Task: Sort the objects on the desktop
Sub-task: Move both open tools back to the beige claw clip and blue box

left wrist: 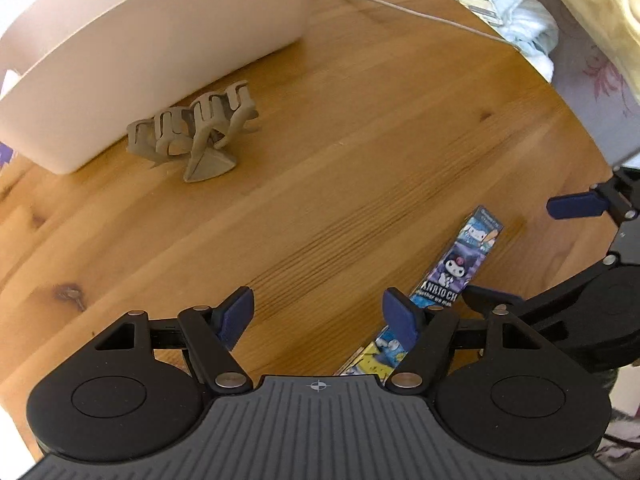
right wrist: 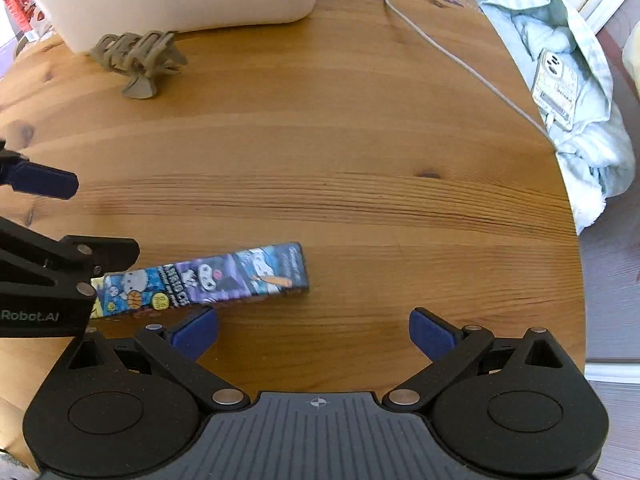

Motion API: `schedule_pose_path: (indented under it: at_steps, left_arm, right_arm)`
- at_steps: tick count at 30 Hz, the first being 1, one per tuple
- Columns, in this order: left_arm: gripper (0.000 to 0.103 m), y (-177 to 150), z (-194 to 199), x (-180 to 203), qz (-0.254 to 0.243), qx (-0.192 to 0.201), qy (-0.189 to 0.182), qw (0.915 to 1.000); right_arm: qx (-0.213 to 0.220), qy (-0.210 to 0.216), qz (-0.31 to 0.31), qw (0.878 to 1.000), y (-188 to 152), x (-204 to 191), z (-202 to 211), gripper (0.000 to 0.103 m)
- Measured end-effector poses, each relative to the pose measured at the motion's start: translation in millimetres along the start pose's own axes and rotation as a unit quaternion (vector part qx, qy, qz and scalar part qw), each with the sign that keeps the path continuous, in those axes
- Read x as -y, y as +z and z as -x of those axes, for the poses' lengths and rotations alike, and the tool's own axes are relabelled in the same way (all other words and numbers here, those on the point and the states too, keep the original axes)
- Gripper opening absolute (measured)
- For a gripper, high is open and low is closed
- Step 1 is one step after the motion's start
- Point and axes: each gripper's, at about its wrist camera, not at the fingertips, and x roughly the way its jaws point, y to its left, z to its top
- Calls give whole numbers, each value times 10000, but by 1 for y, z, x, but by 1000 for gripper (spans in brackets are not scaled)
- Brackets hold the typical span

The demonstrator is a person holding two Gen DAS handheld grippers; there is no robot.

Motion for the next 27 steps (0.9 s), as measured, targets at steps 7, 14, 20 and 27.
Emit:
schedule_pose_path:
  at_steps: [7,14,20,27]
  left_arm:
    - [72,14,-10,-10,717,-335,-196,9967]
    - [72,26,-19,-15,1546,-536,-521,9851]
    - [72,41,-22,-17,1765,-405,-462,9824]
    - [72,72,-26,-34,2158,-244,-247,9758]
  right_arm:
    - [48,222,-285,9993,9,13,-7,103]
    - [135,342,-388,9986,27,18,-15,102]
    - [164,328,-479,9982,47,25,-19,103]
    - [307,309,-319,9985,85,34,-29,102]
